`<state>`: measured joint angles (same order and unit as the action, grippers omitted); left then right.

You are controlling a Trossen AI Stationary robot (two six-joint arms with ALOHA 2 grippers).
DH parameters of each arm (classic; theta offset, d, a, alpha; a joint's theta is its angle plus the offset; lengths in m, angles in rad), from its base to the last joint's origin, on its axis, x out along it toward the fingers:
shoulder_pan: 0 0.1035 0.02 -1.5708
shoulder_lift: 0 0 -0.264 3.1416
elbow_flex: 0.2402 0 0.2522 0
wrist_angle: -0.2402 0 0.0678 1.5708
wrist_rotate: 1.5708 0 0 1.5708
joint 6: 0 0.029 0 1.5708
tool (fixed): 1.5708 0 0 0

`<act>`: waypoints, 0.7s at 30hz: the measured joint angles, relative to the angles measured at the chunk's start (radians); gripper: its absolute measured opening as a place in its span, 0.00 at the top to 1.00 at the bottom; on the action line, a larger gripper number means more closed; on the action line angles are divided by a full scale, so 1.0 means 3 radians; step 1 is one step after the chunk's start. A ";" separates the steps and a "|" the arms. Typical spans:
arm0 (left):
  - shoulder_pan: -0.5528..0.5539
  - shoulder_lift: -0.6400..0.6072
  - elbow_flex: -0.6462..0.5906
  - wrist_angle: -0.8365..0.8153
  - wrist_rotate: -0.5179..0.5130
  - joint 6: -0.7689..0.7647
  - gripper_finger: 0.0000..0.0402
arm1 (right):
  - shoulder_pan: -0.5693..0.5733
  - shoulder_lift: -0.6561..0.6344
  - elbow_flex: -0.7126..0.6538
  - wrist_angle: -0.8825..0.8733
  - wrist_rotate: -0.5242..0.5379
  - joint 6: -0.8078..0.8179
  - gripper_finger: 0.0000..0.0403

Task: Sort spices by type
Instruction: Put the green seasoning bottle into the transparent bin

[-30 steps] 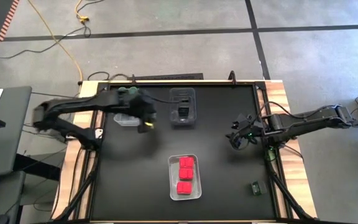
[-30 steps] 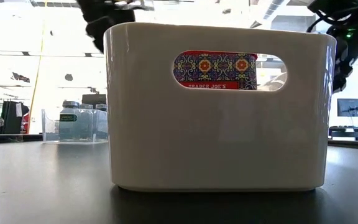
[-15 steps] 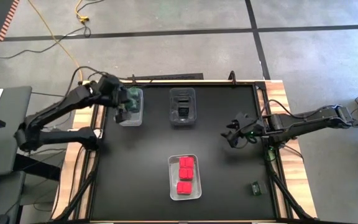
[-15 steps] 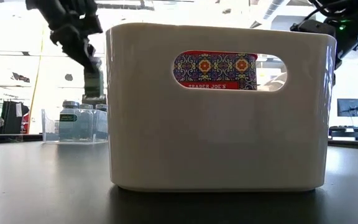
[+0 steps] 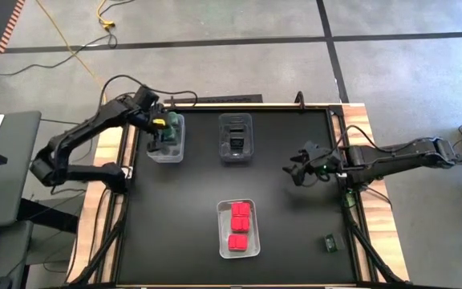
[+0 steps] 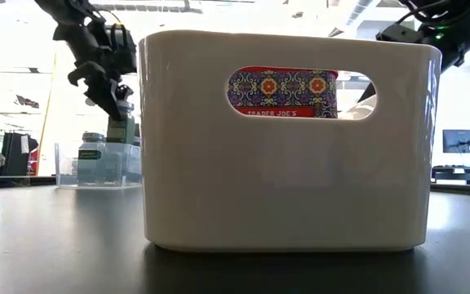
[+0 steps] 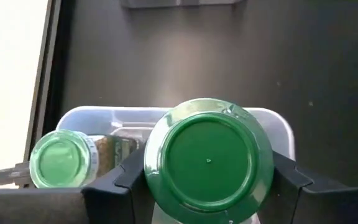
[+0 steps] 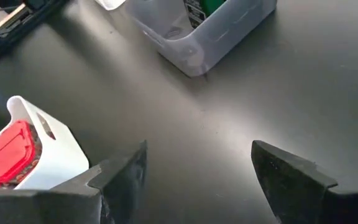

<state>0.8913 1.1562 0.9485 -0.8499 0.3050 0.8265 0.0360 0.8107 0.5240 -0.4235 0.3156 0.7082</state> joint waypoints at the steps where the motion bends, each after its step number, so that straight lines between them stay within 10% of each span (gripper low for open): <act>1: 0.0004 0.0035 0.0000 0.0042 -0.0005 0.0000 0.52 | -0.0006 -0.0001 0.0000 0.0001 0.0000 0.0000 0.22; 21: 0.0197 0.0425 -0.0251 0.0190 0.0006 0.0116 0.52 | -0.0023 0.0000 0.0000 -0.0006 0.0000 -0.0013 0.22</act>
<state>0.9504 1.2839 0.8731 -0.7931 0.3069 0.8613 0.0292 0.8108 0.5240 -0.4253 0.3155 0.7044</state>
